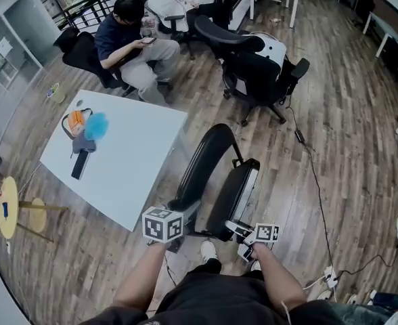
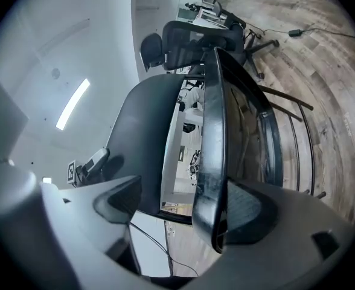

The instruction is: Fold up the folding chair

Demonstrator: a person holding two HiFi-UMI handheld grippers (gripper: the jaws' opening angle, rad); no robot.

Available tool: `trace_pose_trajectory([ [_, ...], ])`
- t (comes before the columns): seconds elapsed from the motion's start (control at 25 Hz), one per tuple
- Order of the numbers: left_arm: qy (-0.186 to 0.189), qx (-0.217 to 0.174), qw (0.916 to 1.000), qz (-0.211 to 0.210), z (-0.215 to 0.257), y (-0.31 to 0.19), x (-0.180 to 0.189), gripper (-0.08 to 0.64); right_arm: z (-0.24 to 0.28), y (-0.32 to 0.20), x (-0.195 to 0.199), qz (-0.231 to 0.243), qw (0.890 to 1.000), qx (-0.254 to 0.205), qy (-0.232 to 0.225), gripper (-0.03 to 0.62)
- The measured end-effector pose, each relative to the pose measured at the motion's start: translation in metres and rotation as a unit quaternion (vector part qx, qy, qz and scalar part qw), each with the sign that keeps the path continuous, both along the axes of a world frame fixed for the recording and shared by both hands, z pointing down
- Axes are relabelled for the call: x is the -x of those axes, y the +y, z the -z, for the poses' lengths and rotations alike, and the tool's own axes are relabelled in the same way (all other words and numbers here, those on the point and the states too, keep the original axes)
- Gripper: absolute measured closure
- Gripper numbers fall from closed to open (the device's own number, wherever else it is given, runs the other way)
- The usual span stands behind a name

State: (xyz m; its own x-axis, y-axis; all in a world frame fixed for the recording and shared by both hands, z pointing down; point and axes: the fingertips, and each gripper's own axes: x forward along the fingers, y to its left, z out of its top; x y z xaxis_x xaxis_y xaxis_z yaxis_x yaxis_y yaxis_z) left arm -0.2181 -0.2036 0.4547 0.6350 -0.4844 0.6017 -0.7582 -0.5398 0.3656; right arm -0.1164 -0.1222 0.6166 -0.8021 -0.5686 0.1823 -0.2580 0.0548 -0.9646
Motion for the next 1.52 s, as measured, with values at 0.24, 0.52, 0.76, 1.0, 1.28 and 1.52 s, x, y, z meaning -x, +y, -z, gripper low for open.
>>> trace_pose_trajectory([
  [0.24,0.000,-0.001,1.0000,0.002,0.001,-0.015,0.026,0.356,0.009,-0.026,0.046,0.026,1.000,-0.010,-0.014,0.189],
  [0.52,-0.007,-0.002,0.9999,0.007,-0.004,-0.036,0.055,0.356,0.010,-0.058,0.101,0.052,0.998,-0.014,-0.032,0.189],
  [0.76,-0.015,0.000,0.9997,0.017,-0.013,-0.057,0.086,0.356,0.007,-0.078,0.137,0.089,0.995,-0.021,-0.027,0.189],
  [1.0,-0.019,-0.004,0.9997,0.016,-0.014,-0.065,0.099,0.365,0.003,-0.104,0.183,0.107,0.994,-0.018,-0.022,0.188],
  [1.28,-0.023,-0.001,0.9995,0.022,-0.021,-0.081,0.119,0.365,0.000,-0.118,0.205,0.118,0.993,-0.016,-0.026,0.189],
  [1.52,-0.029,0.000,0.9991,0.032,-0.029,-0.092,0.139,0.365,-0.005,-0.124,0.220,0.132,0.991,-0.016,-0.024,0.189],
])
